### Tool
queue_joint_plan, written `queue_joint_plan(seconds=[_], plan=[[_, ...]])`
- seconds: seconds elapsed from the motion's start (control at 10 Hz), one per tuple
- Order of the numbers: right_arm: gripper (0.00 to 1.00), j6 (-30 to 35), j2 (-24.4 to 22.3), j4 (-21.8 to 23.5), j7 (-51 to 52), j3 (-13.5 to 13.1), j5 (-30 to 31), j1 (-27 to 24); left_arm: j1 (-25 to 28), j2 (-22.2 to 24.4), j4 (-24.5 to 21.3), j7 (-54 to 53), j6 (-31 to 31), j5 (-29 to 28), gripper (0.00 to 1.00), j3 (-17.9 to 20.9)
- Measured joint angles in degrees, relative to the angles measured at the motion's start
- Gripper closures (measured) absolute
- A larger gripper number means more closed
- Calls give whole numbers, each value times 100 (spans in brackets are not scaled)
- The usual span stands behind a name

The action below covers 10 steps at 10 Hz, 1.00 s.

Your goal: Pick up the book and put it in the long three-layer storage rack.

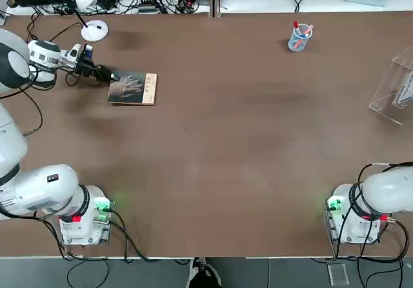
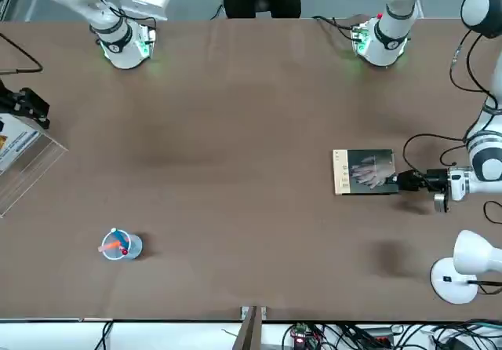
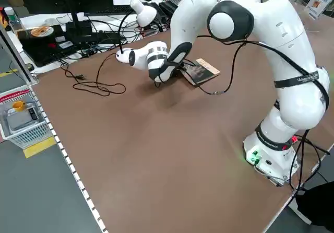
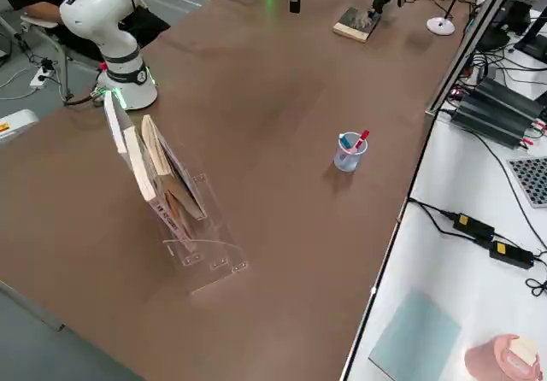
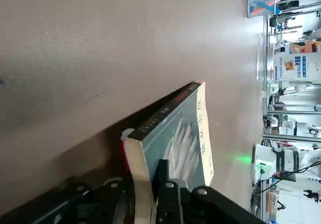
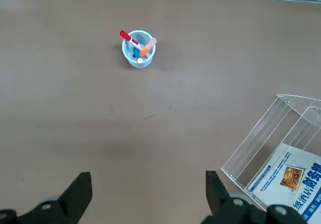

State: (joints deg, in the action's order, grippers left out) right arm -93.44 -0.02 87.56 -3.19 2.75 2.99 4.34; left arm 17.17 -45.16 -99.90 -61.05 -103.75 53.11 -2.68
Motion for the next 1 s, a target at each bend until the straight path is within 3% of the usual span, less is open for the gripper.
queue_joint_plan(seconds=[0.6, 1.0], plan=[[0, -3, 0, 0, -2, 0, 0, 0, -13, 210, 31, 212, 158, -81, 97, -3], [0, -3, 0, 0, -3, 0, 0, 0, -69, 900, 106, 1483, 256, -501, 97, -176]])
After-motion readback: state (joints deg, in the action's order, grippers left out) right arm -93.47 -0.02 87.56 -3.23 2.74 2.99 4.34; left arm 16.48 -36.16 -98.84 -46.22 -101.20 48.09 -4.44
